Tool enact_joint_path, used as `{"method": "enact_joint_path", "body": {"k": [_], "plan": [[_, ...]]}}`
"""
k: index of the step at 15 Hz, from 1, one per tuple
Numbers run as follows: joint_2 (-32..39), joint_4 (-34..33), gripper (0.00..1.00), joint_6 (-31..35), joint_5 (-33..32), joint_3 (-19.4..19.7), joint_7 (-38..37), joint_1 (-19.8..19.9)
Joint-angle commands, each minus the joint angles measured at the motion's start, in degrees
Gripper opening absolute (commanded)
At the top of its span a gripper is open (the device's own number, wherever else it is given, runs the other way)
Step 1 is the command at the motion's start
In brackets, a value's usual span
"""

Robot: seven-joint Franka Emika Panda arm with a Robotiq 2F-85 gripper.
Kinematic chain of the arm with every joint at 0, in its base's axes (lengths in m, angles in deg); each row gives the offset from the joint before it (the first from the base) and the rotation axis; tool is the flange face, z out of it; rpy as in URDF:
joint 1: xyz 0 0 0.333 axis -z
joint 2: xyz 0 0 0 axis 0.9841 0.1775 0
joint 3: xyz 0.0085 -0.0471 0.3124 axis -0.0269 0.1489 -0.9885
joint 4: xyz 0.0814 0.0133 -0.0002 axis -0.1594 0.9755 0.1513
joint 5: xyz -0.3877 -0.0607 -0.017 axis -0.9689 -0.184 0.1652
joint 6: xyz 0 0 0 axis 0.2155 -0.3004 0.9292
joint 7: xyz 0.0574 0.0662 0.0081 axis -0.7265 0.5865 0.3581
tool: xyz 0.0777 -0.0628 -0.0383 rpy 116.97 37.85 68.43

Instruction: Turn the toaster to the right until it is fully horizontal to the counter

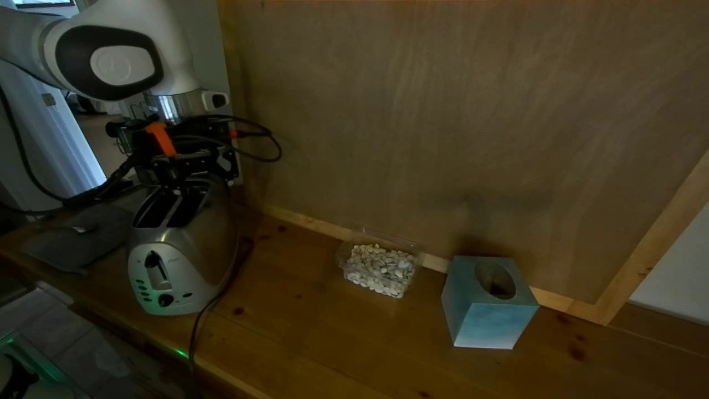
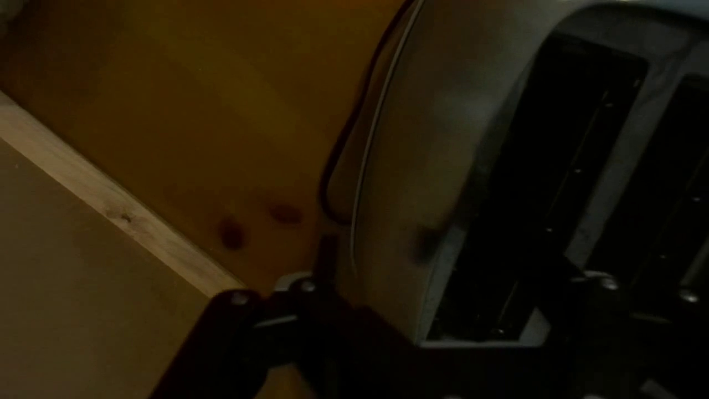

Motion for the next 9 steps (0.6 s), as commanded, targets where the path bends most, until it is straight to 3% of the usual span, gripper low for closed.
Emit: {"method": "enact_joint_path", "body": {"k": [1,4,9], "plan": [[-2.9,-0.5,1.0,-2.8,1.4,-1.0,-4.0,1.7],[-4.3,0.2,1.0,-4.2,1.0,-0.5,-6.6,2.3],[-4.6,1.6,1.0,-3.6,0.8,1.3,-4.6,2.7]]}}
